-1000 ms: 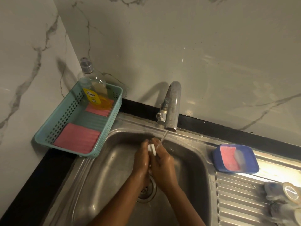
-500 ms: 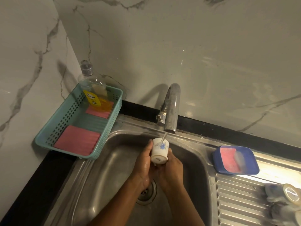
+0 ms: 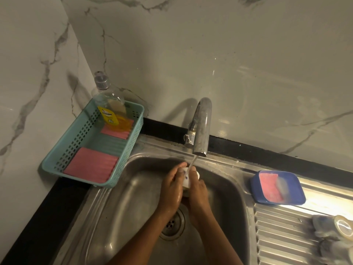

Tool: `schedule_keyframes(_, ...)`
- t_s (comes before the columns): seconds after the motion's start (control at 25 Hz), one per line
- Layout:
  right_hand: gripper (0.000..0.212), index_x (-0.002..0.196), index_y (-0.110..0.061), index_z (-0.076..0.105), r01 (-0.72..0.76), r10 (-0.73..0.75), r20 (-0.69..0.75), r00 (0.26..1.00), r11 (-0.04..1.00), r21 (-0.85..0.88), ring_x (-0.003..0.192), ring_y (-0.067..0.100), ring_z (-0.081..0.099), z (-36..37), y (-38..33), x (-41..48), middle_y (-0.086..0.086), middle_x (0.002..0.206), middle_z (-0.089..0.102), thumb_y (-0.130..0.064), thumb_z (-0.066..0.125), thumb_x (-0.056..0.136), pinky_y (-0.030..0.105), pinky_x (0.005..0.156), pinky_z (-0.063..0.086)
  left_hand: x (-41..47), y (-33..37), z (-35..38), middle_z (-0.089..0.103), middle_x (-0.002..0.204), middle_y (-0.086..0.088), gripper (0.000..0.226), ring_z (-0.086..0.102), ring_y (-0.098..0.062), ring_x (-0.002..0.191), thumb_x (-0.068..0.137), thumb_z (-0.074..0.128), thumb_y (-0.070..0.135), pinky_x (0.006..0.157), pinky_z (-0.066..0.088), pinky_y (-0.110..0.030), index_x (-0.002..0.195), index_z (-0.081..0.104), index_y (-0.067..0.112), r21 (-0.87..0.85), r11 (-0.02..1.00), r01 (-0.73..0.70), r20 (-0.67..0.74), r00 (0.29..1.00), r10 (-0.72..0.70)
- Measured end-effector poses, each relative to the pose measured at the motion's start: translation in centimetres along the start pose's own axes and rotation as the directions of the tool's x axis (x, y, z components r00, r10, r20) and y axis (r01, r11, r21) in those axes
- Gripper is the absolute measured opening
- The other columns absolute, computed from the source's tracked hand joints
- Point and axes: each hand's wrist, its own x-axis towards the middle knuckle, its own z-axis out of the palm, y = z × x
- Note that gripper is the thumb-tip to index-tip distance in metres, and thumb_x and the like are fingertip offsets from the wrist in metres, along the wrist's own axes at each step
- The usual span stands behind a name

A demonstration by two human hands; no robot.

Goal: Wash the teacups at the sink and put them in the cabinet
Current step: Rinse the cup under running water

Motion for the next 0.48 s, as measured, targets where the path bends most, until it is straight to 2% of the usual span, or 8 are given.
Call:
schedule_keyframes(0.08, 0.056, 0.113, -0.01, 0.071, -0.162, 0.158, 0.04, 0.987, 0.974, 0.157, 0.101, 0.033, 0.072, 0.6, 0.0, 0.0, 0.017, 0.106, 0.075, -0.058, 0.048, 0.098, 0.049, 0.09, 0.056, 0.1, 0.2, -0.3, 0.076, 0.104, -0.002, 0.022, 0.073, -0.02, 0.1, 0.105, 0.051, 0.025, 0.086, 0.06, -0.036, 0.115, 0.071, 0.025, 0.007, 1.0, -0.006, -0.086, 0.996, 0.007)
schedule_keyframes(0.12, 0.055, 0.114, -0.01, 0.072, -0.25, 0.239, 0.076, 0.968, 0.942, 0.224, 0.102, 0.032, 0.07, 0.7, -0.2, 0.1, 0.017, 0.106, 0.075, -0.057, 0.047, 0.099, 0.046, 0.09, 0.054, 0.1, 0.3, -0.6, 0.076, 0.105, 0.0, 0.02, 0.073, -0.017, 0.101, 0.105, 0.053, 0.027, 0.085, 0.06, -0.033, 0.115, 0.07, 0.03, 0.019, 1.0, -0.005, -0.078, 0.997, 0.006)
schedule_keyframes(0.2, 0.055, 0.113, -0.009, 0.071, -0.368, 0.335, 0.158, 0.929, 0.886, 0.282, 0.1, 0.031, 0.069, 0.7, -0.8, 0.4, 0.017, 0.102, 0.075, -0.056, 0.044, 0.1, 0.042, 0.087, 0.052, 0.1, 0.2, -1.4, 0.07, 0.12, 0.01, 0.027, 0.067, -0.005, 0.112, 0.1, 0.06, 0.038, 0.091, 0.055, -0.024, 0.126, 0.061, 0.042, 0.073, 0.997, -0.025, 0.079, 0.997, 0.019)
schedule_keyframes(0.24, 0.053, 0.109, -0.008, 0.071, -0.389, 0.349, 0.181, 0.919, 0.875, 0.287, 0.096, 0.03, 0.069, 0.6, -1.1, 0.6, 0.017, 0.098, 0.075, -0.053, 0.043, 0.1, 0.042, 0.084, 0.052, 0.2, 0.0, -2.0, 0.066, 0.128, 0.014, 0.036, 0.063, -0.002, 0.118, 0.096, 0.064, 0.042, 0.094, 0.053, -0.023, 0.132, 0.057, 0.043, 0.122, 0.99, -0.065, 0.165, 0.985, 0.045)
schedule_keyframes(0.32, 0.045, 0.104, -0.008, 0.071, -0.41, 0.358, 0.227, 0.906, 0.876, 0.254, 0.091, 0.028, 0.069, 0.1, -1.8, 1.2, 0.015, 0.094, 0.073, -0.045, 0.046, 0.1, 0.04, 0.082, 0.053, 0.8, -0.2, -2.7, 0.062, 0.133, 0.016, 0.047, 0.059, -0.002, 0.123, 0.093, 0.065, 0.048, 0.1, 0.051, -0.024, 0.138, 0.055, 0.037, 0.232, 0.957, -0.175, 0.246, 0.962, 0.116)
schedule_keyframes(0.4, 0.039, 0.1, -0.007, 0.07, -0.413, 0.348, 0.273, 0.897, 0.881, 0.233, 0.089, 0.026, 0.069, 0.0, -2.5, 1.4, 0.013, 0.092, 0.071, -0.039, 0.048, 0.097, 0.039, 0.08, 0.055, 1.1, -0.1, -2.6, 0.064, 0.129, 0.017, 0.046, 0.061, 0.0, 0.119, 0.094, 0.057, 0.057, 0.099, 0.053, -0.029, 0.134, 0.059, 0.035, 0.36, 0.898, -0.253, 0.21, 0.96, 0.187)
schedule_keyframes(0.48, 0.047, 0.103, -0.006, 0.073, -0.402, 0.346, 0.29, 0.892, 0.901, 0.162, 0.099, 0.029, 0.069, 0.1, -2.8, 1.4, 0.015, 0.1, 0.073, -0.045, 0.047, 0.098, 0.042, 0.091, 0.054, 1.4, 0.3, -2.1, 0.071, 0.114, 0.015, 0.038, 0.066, 0.003, 0.105, 0.1, 0.045, 0.056, 0.09, 0.057, -0.031, 0.123, 0.065, 0.034, 0.456, 0.849, -0.267, 0.082, 0.962, 0.259)
